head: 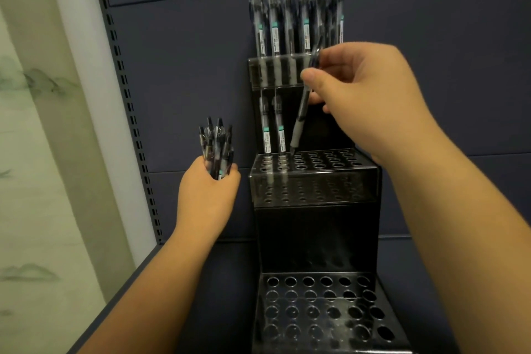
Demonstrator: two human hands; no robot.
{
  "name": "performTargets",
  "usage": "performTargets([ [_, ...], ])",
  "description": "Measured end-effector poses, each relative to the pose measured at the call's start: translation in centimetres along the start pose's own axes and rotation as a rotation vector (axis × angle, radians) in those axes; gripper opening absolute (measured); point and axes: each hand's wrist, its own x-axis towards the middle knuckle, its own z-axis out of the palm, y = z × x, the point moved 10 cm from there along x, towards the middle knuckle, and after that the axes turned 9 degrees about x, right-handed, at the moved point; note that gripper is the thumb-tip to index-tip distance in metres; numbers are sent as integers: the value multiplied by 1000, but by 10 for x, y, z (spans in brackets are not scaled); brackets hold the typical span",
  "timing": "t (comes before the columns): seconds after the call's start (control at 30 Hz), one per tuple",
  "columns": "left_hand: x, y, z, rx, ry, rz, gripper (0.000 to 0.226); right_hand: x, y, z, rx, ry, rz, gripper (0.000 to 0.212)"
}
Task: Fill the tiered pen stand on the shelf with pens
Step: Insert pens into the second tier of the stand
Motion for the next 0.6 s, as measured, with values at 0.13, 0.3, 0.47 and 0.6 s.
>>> performTargets([
  [0.13,1,-1,0,-15,1,6,17,2,2,-3,-42,27,-19,40],
  [0.3,1,-2,1,-20,-7,3,17,3,11,3,-85,-13,18,41],
  [0.47,-2,2,2,-6,-16,15,16,3,24,15,-131,-114,79,23],
  [0.6,-2,0,4,-7,-19,-5,15,1,20,24,-260,-163,54,14],
])
